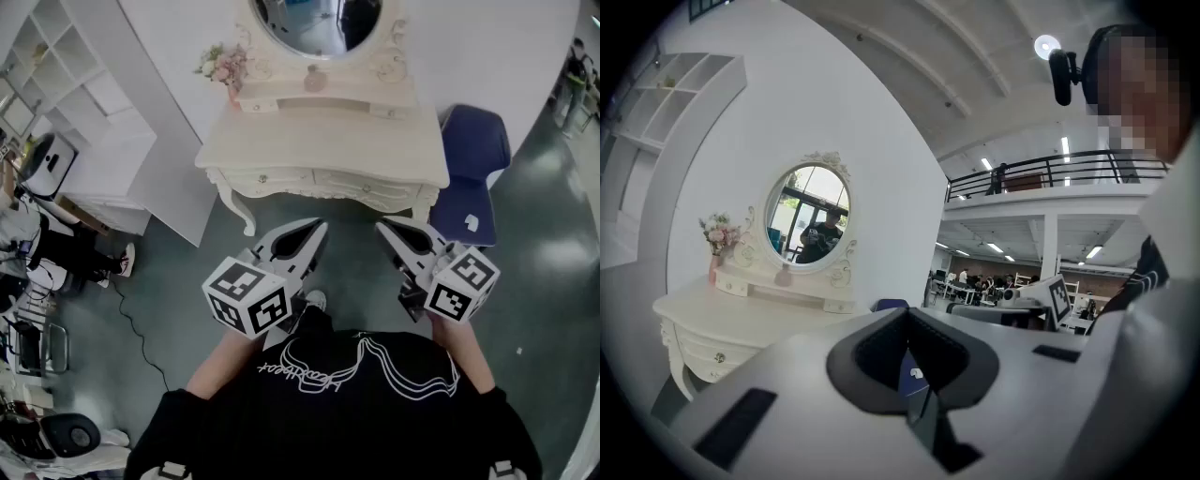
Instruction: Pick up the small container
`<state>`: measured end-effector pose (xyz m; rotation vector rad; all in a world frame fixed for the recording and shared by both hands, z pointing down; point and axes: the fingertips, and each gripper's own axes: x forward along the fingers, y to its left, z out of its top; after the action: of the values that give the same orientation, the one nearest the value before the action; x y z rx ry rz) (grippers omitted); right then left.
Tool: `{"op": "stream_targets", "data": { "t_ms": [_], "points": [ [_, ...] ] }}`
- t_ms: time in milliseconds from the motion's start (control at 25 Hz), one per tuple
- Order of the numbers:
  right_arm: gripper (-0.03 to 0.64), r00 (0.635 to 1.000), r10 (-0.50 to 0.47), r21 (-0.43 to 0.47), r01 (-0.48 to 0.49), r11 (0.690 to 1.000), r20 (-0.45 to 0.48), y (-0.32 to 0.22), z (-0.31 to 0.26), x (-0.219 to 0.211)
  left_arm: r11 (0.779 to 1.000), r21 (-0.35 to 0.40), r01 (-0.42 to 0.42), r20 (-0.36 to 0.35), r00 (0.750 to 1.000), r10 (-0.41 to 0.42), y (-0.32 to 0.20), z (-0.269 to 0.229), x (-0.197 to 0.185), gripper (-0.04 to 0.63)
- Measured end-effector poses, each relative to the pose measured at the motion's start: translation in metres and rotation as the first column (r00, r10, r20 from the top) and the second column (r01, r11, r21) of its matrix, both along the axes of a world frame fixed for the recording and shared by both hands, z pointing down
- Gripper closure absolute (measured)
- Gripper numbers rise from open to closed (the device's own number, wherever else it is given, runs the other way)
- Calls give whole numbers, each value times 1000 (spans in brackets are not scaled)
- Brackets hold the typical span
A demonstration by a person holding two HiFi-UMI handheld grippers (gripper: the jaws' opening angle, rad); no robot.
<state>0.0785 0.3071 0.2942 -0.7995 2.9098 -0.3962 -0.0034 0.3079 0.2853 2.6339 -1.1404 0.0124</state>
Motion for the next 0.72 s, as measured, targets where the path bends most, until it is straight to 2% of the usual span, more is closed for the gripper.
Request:
{"op": "stream_targets", "data": {
  "t_ms": [720],
  "points": [
    [612, 1000, 5, -38, -7, 999, -29, -5, 18, 2, 999, -33, 3, 15, 1000, -2, -5, 15, 4, 589]
  ]
}}
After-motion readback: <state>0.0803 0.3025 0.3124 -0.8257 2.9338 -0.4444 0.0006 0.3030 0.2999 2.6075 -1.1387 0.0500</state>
